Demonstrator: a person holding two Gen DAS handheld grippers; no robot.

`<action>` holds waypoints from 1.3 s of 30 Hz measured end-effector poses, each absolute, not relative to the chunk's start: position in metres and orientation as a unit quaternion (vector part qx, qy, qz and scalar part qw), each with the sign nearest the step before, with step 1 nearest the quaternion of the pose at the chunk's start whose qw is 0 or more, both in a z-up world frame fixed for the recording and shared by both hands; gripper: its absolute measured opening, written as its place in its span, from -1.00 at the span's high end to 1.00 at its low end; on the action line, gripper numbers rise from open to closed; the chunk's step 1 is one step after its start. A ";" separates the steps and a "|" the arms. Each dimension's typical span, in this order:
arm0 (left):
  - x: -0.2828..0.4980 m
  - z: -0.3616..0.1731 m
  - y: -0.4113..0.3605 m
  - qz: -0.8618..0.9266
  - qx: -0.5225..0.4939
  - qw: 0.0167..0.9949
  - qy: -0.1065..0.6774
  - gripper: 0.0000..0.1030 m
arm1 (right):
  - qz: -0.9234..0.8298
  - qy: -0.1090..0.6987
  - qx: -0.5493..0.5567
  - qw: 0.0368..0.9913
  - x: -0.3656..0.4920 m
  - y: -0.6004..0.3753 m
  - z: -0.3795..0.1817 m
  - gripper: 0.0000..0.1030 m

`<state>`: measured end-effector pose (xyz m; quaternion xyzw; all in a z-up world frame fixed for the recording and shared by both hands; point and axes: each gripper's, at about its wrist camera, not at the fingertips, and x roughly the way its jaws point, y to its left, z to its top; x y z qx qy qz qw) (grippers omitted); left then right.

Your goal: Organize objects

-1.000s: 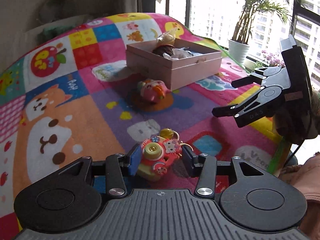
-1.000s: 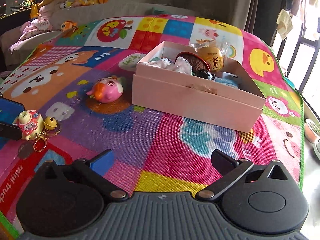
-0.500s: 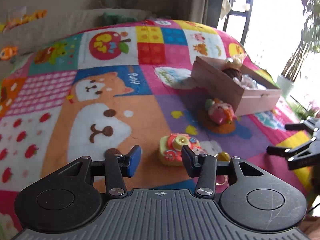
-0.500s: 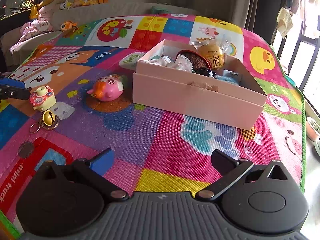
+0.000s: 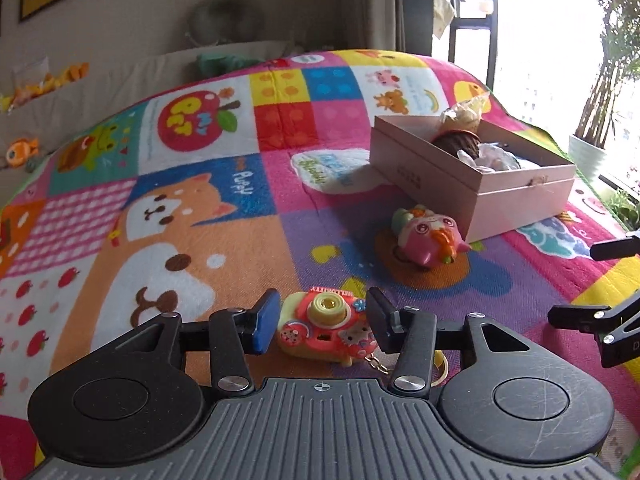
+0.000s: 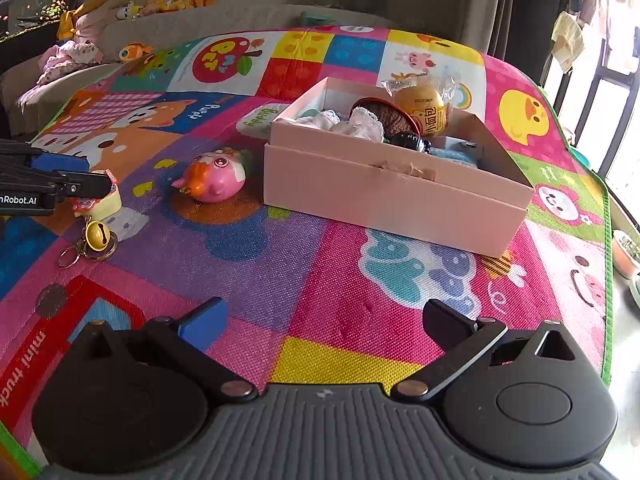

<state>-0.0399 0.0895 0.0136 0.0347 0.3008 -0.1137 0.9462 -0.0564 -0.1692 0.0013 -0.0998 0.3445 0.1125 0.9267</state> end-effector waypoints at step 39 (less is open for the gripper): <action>0.005 0.015 0.069 -0.163 0.065 0.935 0.307 -0.12 | 0.120 0.389 -0.045 0.912 -0.042 -0.176 0.001 -1.00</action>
